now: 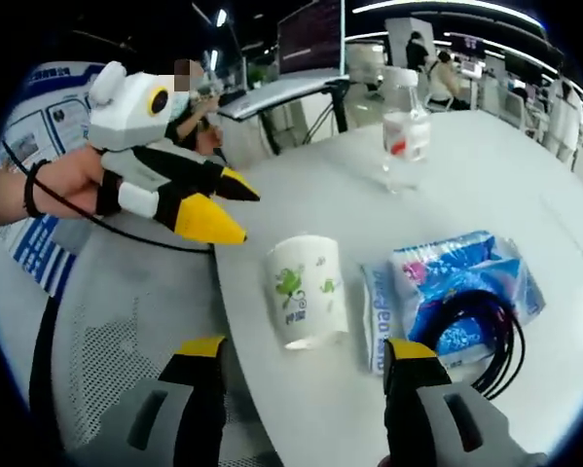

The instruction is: Arrange the tabletop items into an orderly group along one side of the table until the central work area is clear of visible clutter.

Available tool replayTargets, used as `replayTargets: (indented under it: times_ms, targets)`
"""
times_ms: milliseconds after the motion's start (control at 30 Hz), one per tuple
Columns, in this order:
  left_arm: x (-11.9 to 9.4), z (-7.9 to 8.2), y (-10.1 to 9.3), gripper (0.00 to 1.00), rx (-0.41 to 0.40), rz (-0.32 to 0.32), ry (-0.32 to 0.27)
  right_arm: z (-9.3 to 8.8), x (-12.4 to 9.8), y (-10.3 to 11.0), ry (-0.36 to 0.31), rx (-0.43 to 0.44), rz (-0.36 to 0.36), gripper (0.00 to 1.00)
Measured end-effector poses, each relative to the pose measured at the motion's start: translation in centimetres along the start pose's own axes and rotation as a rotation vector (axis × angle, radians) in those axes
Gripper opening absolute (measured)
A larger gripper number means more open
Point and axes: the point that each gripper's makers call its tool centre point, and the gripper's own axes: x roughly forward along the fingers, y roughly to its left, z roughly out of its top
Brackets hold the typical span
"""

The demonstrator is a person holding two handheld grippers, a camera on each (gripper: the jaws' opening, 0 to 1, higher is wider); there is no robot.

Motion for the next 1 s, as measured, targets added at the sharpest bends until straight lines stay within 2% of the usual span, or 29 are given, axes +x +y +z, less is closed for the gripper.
replayTargets:
  times_ms: [133, 300, 400, 533, 633, 733, 1000]
  targets:
    - [-0.1, 0.2, 0.2, 0.46, -0.004, -0.001, -0.004, 0.8, 1.1, 0.6, 0.008, -0.028, 0.014, 0.64]
    - [-0.3, 0.3, 0.5, 0.45, -0.019, 0.004, -0.012, 0.9, 2.3, 0.8, 0.047, -0.071, 0.018, 0.62]
    - [-0.4, 0.3, 0.6, 0.46, -0.028, 0.006, -0.016, 0.8, 3.0, 0.9, 0.062, -0.077, 0.029, 0.62]
    - [-0.5, 0.3, 0.7, 0.46, -0.054, 0.007, -0.024, 0.0, 3.9, 0.7, 0.111, -0.127, 0.017, 0.61]
    - [-0.5, 0.2, 0.6, 0.46, -0.056, 0.005, -0.024, -0.2, 4.4, 0.4, 0.124, -0.139, 0.004, 0.55]
    - [-0.4, 0.2, 0.5, 0.46, -0.059, 0.000, -0.021, -0.5, 4.7, -0.1, 0.134, -0.176, -0.010, 0.37]
    - [-0.2, 0.1, 0.3, 0.45, -0.060, -0.018, -0.005, -0.4, 4.2, -0.1, 0.116, -0.131, 0.001, 0.36]
